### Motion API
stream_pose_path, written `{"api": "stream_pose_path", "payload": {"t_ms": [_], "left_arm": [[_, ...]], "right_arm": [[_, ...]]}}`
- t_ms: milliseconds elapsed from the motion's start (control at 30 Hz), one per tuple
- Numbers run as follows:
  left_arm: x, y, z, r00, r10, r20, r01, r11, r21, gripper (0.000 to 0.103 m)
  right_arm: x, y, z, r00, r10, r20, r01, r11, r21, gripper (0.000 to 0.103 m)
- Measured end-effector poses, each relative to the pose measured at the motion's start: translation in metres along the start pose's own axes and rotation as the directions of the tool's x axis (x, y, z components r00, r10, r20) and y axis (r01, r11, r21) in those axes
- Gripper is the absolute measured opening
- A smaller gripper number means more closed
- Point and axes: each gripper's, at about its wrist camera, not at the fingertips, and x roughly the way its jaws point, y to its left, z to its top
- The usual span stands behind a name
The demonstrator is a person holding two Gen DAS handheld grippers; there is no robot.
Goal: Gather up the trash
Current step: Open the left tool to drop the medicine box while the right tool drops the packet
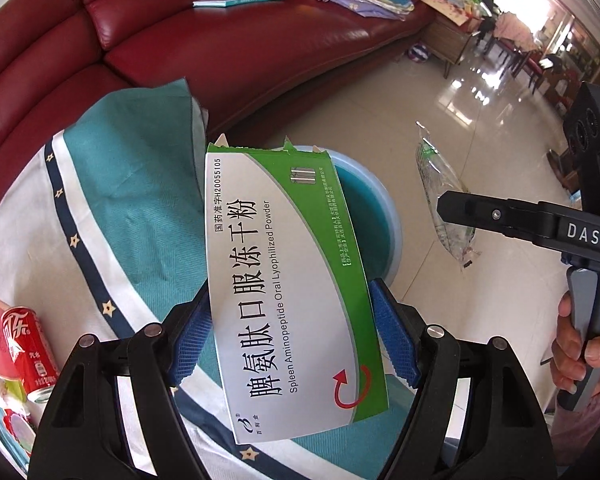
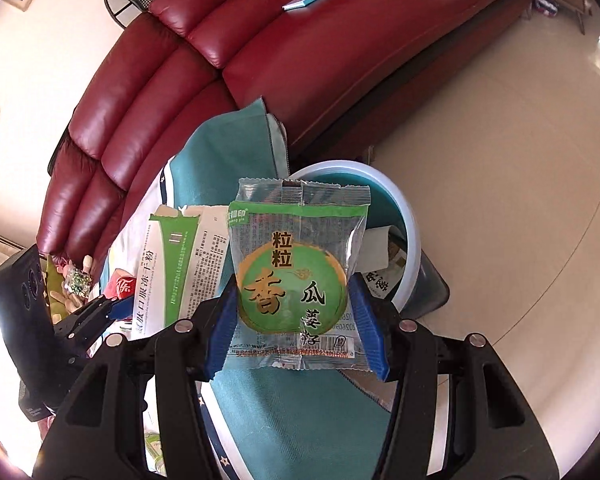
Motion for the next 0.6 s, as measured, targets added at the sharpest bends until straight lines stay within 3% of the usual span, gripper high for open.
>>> {"api": "stream_pose_path", "payload": {"t_ms": [333,433,600], "left_arm": [[0.047,0.003,0.036,0.999,-0.023,-0.04,0.022,0.999,-0.048,0.079],[0.049,0.01,0.038,0.999,-0.019,-0.038,0.016,0.997,-0.073,0.086],[0.047,0.018,0.034,0.999,-0.014,-0.036,0.011,0.995,-0.094,0.088]], "right_arm": [[0.017,-0.016,0.018,1.0,-0.021,-0.021,0.021,0.999,0.031,0.052],[0.026,-0.016,0.02,0.999,-0.026,-0.033,0.027,0.999,0.031,0.052],[0.037,-0.015,0.023,0.998,-0.03,-0.051,0.032,0.999,0.03,0.052]]}}
